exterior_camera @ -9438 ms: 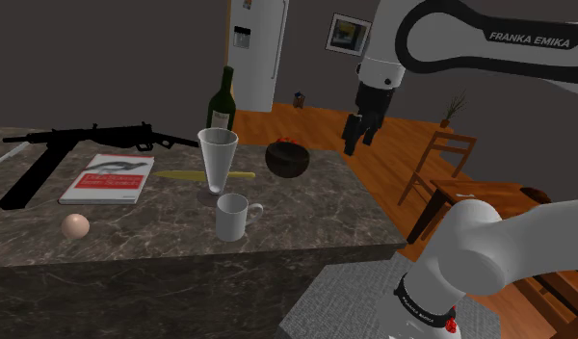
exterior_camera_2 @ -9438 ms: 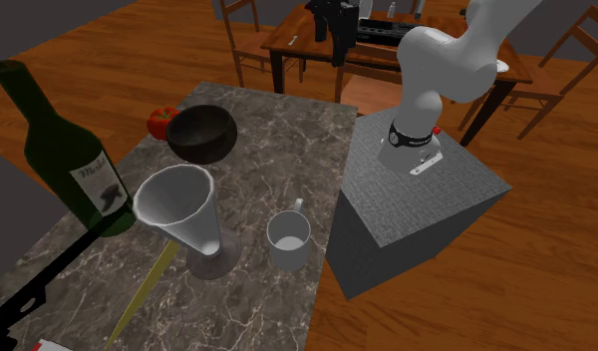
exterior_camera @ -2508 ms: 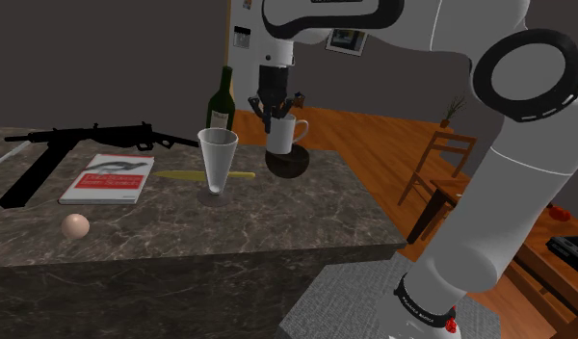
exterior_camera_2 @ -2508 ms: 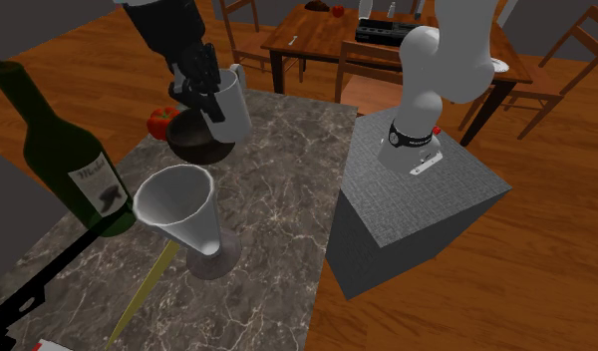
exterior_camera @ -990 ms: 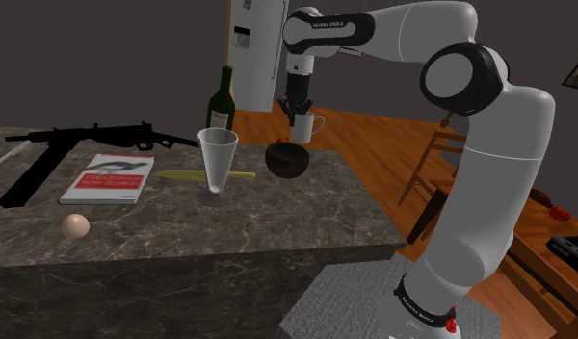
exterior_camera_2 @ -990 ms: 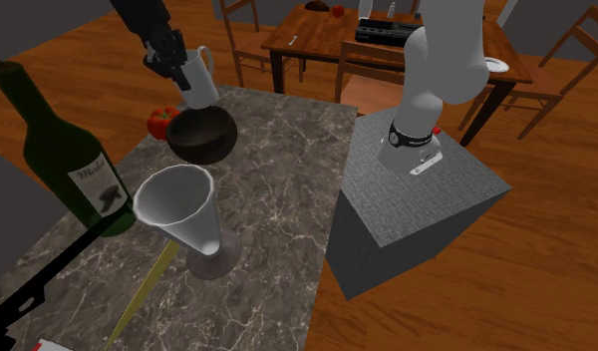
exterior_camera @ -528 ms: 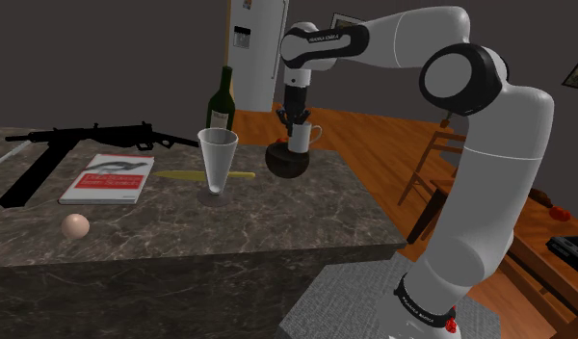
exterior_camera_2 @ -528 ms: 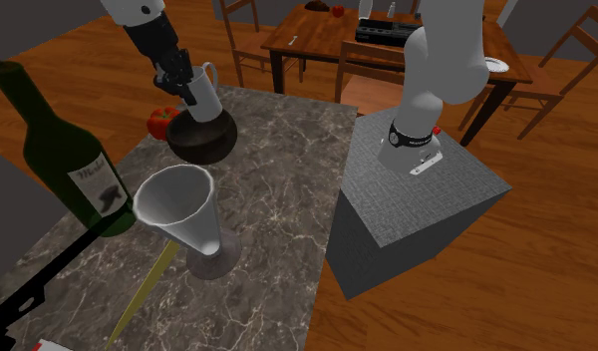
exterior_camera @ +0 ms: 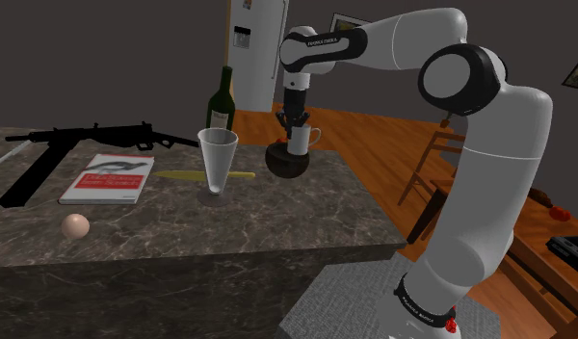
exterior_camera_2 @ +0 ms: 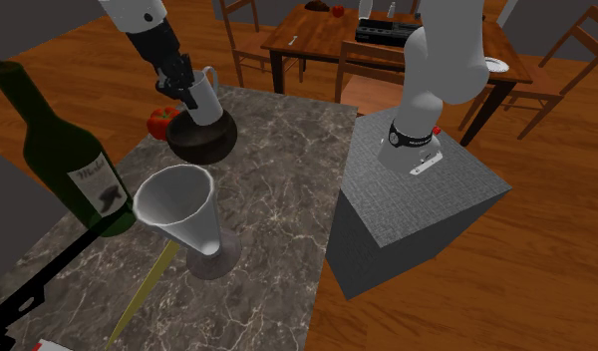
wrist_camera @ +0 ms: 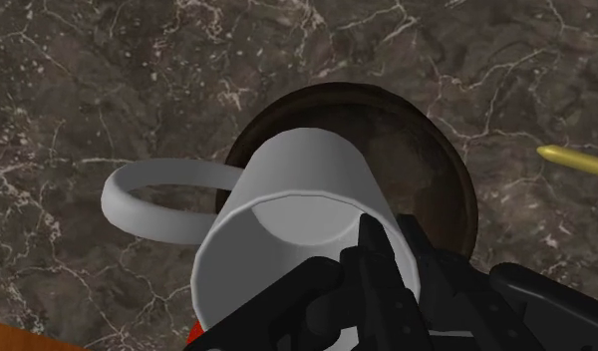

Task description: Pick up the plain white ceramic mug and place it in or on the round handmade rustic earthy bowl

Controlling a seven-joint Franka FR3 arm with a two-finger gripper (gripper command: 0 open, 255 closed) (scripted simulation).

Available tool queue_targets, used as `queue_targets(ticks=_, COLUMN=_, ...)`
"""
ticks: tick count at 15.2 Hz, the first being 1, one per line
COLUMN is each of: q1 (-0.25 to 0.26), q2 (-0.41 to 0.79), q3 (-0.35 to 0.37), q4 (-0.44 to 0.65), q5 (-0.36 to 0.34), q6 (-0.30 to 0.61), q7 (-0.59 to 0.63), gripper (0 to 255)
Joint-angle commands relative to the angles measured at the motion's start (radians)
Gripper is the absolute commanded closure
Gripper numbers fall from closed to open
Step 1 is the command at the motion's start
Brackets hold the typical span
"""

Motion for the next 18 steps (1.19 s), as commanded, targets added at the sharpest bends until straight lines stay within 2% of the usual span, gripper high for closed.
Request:
queue_targets(ticks=1, q1=0.0, q2=0.0, q3=0.0, q4=0.0, q5=0.0, q6=0.0, q7=0.0, gripper=255)
queue_targets(ticks=2, q1=0.0, q2=0.0, q3=0.0, q4=0.0, q5=0.0, q6=0.0, q7=0.0, gripper=0)
queue_targets(ticks=7, q1=0.0, q2=0.0, q3=0.0, q4=0.0, q5=0.0, q6=0.0, q7=0.0, gripper=0)
queue_targets(ticks=11, q1=0.0, q2=0.022, q3=0.0, q4=0.158, q5=0.0, q6=-0.135, q7=0.0, gripper=0)
queue_targets(ticks=18, q1=0.0, q2=0.022, q3=0.0, q4=0.158, q5=0.0, q6=-0.135, q7=0.0, gripper=0)
